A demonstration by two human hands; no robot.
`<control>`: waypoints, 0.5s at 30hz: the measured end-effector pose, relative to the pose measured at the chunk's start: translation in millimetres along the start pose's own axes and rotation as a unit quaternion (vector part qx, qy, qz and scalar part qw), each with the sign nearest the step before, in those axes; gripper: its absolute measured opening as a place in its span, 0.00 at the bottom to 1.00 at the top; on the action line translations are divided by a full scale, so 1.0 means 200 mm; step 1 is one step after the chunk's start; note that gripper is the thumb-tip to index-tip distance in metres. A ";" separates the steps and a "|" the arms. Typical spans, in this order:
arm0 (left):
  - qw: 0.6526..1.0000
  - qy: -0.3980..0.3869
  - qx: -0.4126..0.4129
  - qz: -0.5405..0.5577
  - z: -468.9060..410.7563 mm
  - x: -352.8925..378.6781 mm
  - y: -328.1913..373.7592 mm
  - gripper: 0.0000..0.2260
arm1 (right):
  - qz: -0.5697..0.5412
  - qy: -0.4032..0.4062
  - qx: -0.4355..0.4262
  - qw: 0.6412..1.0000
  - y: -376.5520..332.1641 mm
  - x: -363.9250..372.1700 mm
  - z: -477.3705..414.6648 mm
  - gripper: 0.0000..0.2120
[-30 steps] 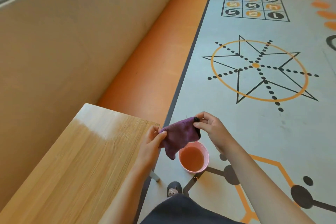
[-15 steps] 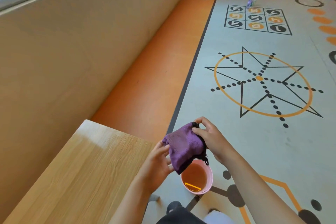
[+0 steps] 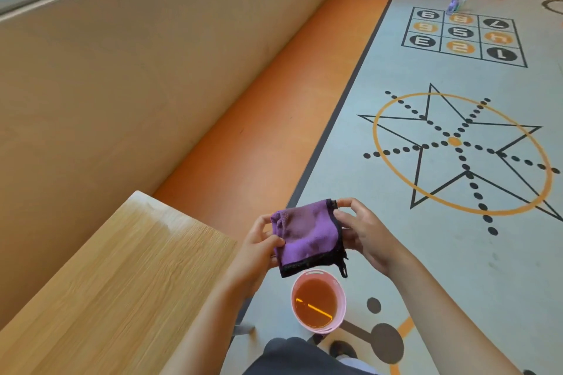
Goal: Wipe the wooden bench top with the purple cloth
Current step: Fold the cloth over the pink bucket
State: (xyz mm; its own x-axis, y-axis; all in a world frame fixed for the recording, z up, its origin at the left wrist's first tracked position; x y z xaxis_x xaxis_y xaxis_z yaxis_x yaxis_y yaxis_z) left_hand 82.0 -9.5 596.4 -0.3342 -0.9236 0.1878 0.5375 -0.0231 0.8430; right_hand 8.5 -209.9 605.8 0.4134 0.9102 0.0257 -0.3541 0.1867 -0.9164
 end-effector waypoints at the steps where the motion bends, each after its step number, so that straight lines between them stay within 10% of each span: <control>1: 1.000 0.006 -0.009 0.017 -0.01 0.02 -0.01 0.16 | -0.021 -0.018 0.011 1.000 0.01 -0.02 0.00 0.11; 15: 0.979 0.158 -0.088 0.094 -0.14 0.14 -0.24 0.17 | -0.007 -0.082 0.061 0.995 0.22 -0.18 -0.04 0.28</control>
State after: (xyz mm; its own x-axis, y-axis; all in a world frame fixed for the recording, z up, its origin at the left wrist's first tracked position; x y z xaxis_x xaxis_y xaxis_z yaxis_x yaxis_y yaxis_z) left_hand 69.1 -45.8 547.5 0.0259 -0.9895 0.1425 0.7013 0.1196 0.7027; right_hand -15.6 -238.0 561.6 0.2803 0.9535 0.1112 -0.4535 0.2336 -0.8601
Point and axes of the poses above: each hand's wrist, its own z-axis away from the middle knuckle, its own x-axis out of the palm, y = z × x, the point moved 1 cm from there along -z, towards the middle knuckle, and after that the axes turned 12 degrees about y, right-handed, at the moved point
